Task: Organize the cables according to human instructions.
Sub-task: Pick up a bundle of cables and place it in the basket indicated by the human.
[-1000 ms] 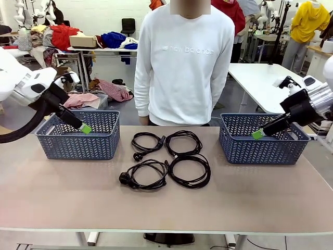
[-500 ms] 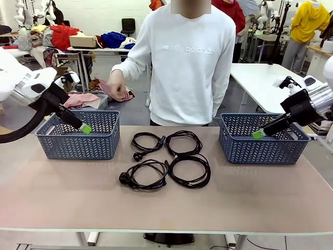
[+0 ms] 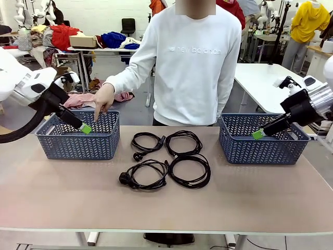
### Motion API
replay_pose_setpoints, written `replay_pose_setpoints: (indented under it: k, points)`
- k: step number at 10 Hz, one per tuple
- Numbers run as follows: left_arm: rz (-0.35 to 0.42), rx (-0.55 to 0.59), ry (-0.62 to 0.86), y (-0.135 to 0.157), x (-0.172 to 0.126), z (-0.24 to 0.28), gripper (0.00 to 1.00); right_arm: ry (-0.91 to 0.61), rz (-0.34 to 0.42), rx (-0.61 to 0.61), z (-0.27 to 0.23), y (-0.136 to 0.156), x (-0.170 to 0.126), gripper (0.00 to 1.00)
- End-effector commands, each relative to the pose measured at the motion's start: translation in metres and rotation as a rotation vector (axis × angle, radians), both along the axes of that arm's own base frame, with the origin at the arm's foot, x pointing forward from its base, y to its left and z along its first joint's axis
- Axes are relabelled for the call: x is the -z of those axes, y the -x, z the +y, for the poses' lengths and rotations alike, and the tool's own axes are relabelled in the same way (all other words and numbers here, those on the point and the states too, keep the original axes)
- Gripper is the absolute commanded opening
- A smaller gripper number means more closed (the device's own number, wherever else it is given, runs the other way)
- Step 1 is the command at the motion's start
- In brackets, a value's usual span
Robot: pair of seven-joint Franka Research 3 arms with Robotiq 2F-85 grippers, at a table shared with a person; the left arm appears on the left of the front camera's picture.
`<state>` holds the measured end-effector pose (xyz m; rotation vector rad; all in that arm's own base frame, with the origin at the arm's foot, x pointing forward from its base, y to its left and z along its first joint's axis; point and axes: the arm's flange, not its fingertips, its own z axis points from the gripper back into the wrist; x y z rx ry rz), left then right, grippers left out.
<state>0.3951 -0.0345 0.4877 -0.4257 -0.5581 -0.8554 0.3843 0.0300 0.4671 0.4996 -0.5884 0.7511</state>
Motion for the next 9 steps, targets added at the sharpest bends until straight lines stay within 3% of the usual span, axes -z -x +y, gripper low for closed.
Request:
replay_pose_setpoints:
  k: [1,6,9]
  points:
    - [-0.008,0.017,0.02,-0.001,0.002,0.002,1.0,-0.019,-0.021,-0.021,-0.002,-0.004,0.001,1.0]
    - [0.0,0.0,0.0,0.0,0.0,0.0,1.0,-0.019,-0.021,-0.021,-0.002,-0.004,0.001,1.0]
    - [-0.015,0.133,-0.121,-0.004,-0.007,-0.033,1.0,-0.019,-0.021,-0.021,-0.002,-0.004,0.001,1.0]
